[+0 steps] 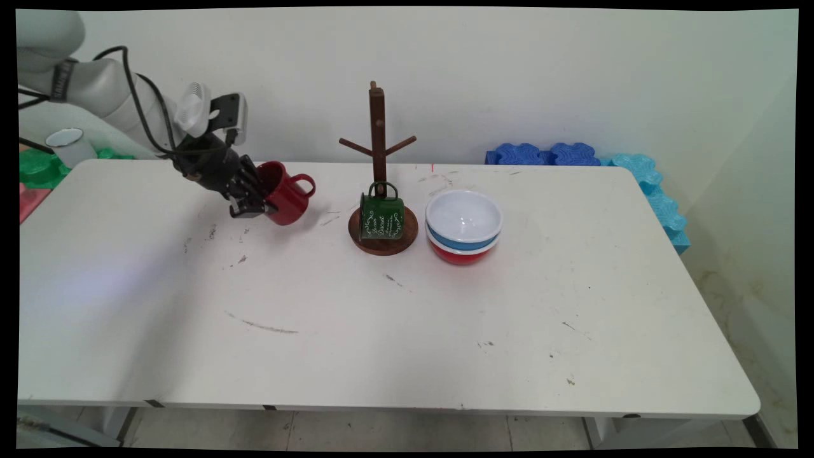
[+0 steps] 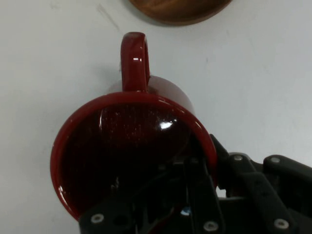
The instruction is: Place the picked object on the table
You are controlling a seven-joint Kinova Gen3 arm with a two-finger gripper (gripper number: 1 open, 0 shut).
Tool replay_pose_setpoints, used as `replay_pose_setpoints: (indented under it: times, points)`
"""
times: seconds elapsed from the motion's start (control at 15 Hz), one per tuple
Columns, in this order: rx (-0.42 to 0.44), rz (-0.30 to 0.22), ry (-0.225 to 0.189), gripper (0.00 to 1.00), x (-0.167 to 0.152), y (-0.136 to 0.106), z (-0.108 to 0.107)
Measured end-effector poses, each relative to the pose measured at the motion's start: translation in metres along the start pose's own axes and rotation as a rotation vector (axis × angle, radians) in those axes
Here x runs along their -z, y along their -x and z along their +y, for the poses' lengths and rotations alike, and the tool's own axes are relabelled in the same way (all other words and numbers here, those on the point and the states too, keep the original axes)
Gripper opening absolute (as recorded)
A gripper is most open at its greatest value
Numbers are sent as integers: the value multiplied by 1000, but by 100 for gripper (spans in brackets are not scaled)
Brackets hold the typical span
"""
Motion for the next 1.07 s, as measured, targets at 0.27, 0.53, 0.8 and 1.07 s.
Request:
replay_pose_setpoints:
  times: [0.27, 0.53, 0.8, 1.07]
  points:
    - [-16, -16, 10, 0, -14, -3, -10]
    - [-24, -32, 20, 0, -26, -5, -18]
    - [-31, -49, 30, 0, -38, -5, -25]
    - [-36, -63, 36, 0, -48, -5, -31]
